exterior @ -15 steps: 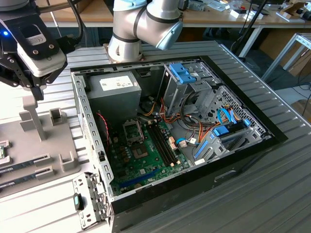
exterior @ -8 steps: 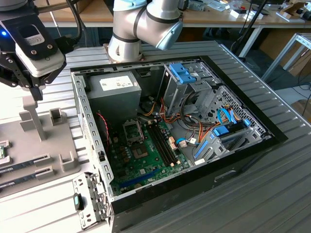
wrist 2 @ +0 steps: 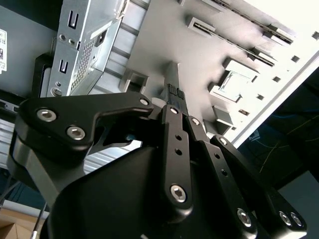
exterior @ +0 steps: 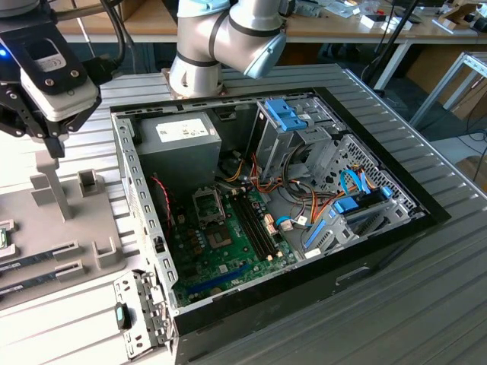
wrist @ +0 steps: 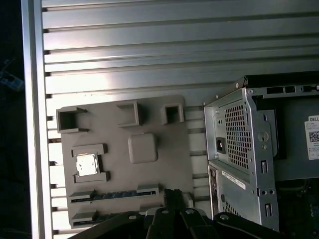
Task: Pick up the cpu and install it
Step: 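Reach for the cpu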
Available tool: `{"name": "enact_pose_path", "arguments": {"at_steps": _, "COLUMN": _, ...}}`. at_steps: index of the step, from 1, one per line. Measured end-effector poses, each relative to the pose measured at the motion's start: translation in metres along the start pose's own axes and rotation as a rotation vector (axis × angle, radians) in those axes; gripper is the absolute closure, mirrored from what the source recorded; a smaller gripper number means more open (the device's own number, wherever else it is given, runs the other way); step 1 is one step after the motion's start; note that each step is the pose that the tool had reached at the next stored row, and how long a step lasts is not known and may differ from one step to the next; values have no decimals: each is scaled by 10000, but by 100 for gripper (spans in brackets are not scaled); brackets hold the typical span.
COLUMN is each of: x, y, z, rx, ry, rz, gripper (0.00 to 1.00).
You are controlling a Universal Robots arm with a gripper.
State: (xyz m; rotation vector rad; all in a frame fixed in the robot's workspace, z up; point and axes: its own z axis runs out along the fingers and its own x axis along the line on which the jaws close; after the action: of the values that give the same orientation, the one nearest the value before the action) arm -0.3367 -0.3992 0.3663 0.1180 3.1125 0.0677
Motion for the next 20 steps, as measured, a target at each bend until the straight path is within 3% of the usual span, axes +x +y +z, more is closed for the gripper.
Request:
{"name": "enact_pose_path", "arguments": {"at_steps": 11, "x": 54, "y": -5, "z": 11, "rx": 0, "ry": 1, "rz": 0, "gripper": 89}}
{"name": "enact_pose_path", "arguments": {"at_steps": 13, "x": 156, "y": -14, "z": 45, "rx": 0, "ry": 0, "rz": 0, "gripper": 89}}
{"name": "enact_pose_path", "arguments": {"at_steps": 20, "x": 168, "y": -15, "z": 46, "rx": 1, "ry": 1, "rz": 1, "gripper": 89}}
